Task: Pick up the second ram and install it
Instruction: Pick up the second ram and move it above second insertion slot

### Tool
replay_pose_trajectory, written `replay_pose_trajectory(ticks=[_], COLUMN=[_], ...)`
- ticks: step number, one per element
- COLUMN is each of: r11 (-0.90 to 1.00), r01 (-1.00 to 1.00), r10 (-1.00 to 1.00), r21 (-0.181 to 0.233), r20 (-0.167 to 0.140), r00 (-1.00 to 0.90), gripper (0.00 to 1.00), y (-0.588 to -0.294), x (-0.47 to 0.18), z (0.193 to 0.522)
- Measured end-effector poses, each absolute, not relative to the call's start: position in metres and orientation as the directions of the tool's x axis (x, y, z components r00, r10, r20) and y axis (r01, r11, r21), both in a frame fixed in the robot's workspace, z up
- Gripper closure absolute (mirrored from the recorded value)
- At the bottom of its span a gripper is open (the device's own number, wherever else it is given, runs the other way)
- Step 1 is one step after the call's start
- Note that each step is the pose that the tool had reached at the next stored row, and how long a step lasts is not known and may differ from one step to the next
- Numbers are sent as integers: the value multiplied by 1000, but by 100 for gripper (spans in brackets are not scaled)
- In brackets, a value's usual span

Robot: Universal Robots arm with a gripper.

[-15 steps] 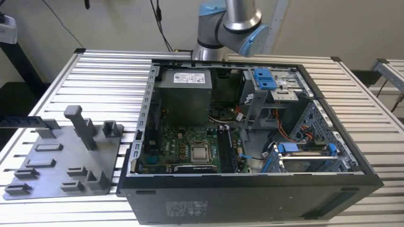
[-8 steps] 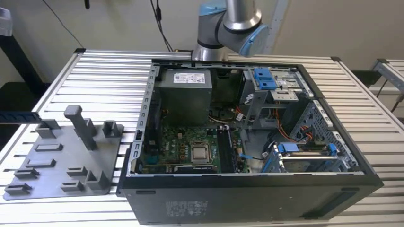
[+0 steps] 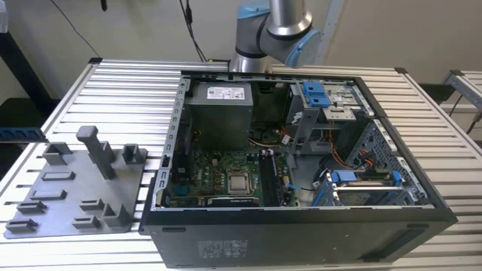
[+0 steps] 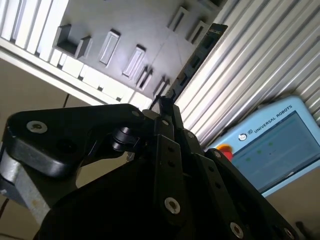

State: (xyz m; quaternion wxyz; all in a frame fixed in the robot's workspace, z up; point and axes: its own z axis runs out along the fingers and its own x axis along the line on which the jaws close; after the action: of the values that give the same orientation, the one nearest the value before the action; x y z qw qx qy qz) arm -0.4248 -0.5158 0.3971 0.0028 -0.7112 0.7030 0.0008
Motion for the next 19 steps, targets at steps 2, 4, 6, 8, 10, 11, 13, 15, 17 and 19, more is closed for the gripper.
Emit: replay_pose_trajectory(ticks=[2,4,6,8,10,11,13,15,17,19], r11=[-12,-12,-12,-12,-12,-12,-12,-12,-12,-12], r01=[-1000,-1000,-1000,-1000,-1000,-1000,-1000,-1000,-1000,-1000], r10=[-1000,-1000,-1000,-1000,-1000,-1000,-1000,-1000,-1000,-1000], r21=[-3,-3,-3,-3,-3,-3,-3,-3,-3,-3], r20=[-5,-5,-5,-5,-5,-5,-5,-5,-5,-5], r00=[12,12,12,12,12,12,12,12,12,12], gripper=[86,86,86,86,86,86,86,86,86,86], y=[-516,-516,-516,-516,-516,-516,-516,-516,-516,-516], x=[-425,-425,-425,-425,-425,-425,-425,-424,-423,-421], z=[401,404,407,409,409,409,409,409,409,409])
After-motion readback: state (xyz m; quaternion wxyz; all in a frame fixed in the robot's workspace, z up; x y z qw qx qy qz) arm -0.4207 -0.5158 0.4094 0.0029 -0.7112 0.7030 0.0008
